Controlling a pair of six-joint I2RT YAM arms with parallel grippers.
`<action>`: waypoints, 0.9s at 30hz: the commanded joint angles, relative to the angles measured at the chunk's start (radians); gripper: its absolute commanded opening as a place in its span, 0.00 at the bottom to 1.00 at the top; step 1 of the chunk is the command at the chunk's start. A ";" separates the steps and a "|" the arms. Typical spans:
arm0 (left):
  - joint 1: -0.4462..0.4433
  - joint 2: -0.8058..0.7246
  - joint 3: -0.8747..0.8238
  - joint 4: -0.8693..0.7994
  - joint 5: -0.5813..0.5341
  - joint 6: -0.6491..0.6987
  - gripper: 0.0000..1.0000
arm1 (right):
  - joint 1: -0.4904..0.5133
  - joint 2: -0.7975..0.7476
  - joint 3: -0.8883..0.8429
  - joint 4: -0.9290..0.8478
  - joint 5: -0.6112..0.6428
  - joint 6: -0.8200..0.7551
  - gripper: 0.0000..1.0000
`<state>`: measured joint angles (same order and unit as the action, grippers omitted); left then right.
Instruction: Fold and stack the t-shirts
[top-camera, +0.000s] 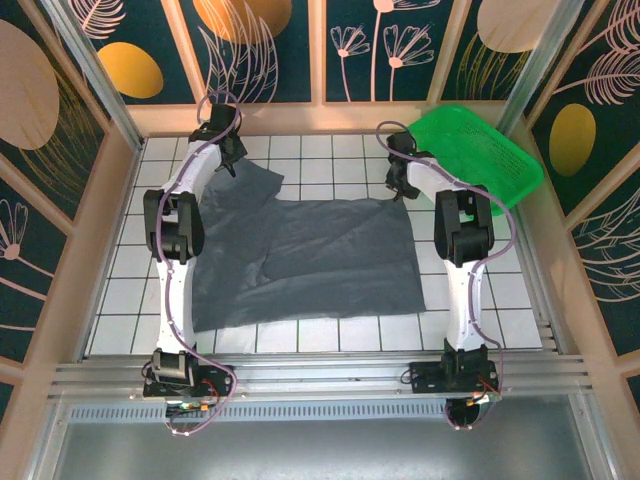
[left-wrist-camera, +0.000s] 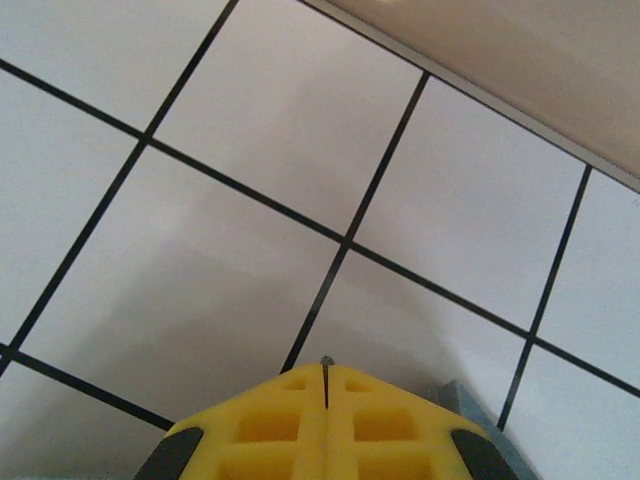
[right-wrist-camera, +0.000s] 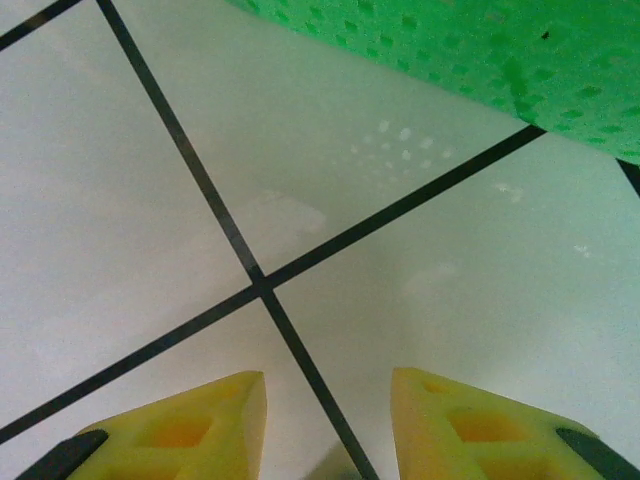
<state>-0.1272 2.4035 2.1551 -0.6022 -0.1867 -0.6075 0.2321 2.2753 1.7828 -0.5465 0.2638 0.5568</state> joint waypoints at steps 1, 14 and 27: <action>0.003 -0.055 -0.024 0.008 -0.007 -0.011 0.00 | 0.013 0.008 -0.014 -0.055 0.008 0.019 0.38; 0.009 -0.162 -0.096 -0.025 -0.183 -0.043 0.00 | 0.042 -0.112 -0.065 -0.023 0.074 -0.005 0.41; 0.011 -0.166 -0.118 -0.023 -0.153 -0.032 0.00 | 0.052 -0.096 -0.137 -0.003 0.043 0.050 0.41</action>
<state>-0.1234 2.2608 2.0457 -0.6243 -0.3305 -0.6373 0.2771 2.2051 1.6615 -0.5529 0.3099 0.5766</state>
